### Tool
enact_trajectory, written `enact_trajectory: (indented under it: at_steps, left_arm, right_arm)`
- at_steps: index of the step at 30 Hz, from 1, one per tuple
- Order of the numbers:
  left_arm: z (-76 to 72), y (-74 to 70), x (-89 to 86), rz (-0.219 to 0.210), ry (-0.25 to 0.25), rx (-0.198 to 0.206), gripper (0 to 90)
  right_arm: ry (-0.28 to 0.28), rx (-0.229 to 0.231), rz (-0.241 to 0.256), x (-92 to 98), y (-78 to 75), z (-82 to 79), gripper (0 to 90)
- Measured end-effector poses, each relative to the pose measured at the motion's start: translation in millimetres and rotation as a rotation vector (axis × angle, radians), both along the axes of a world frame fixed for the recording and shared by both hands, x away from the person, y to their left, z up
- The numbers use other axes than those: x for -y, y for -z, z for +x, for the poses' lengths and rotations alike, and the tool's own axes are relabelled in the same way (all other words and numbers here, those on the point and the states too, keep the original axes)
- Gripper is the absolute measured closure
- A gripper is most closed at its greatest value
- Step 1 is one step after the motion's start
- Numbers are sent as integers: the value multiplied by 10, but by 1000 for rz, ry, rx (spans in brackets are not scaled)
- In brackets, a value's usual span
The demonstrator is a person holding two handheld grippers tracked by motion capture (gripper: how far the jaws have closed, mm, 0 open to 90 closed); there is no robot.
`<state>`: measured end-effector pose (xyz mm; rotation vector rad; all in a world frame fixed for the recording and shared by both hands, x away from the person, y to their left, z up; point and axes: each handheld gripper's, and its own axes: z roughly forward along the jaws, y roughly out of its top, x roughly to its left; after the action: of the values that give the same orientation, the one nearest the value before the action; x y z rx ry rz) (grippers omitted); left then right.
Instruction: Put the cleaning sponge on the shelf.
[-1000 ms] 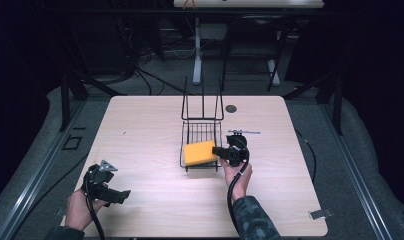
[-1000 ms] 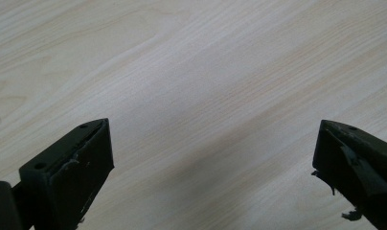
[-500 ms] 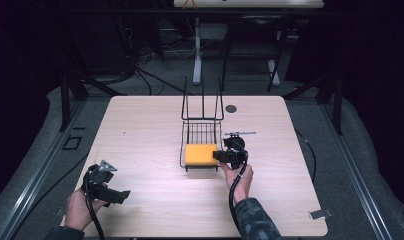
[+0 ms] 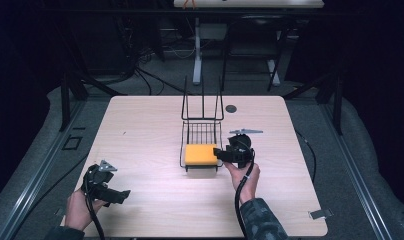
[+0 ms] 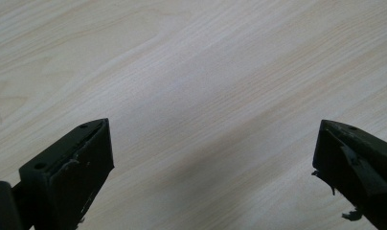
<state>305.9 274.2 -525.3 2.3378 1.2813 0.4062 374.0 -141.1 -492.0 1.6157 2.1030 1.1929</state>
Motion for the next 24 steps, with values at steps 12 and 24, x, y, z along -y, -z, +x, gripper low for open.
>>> enact_trajectory:
  at_steps: [12, 24]
  left_arm:
    - [1, 3, 9, -1, 7, -5, 4]
    - [1, 9, 21, 2, 6, -3, 4]
  right_arm:
    - [-62, 58, -55, 180, -246, -186, 224]
    - [-87, 106, -106, 451, -407, -477, 113]
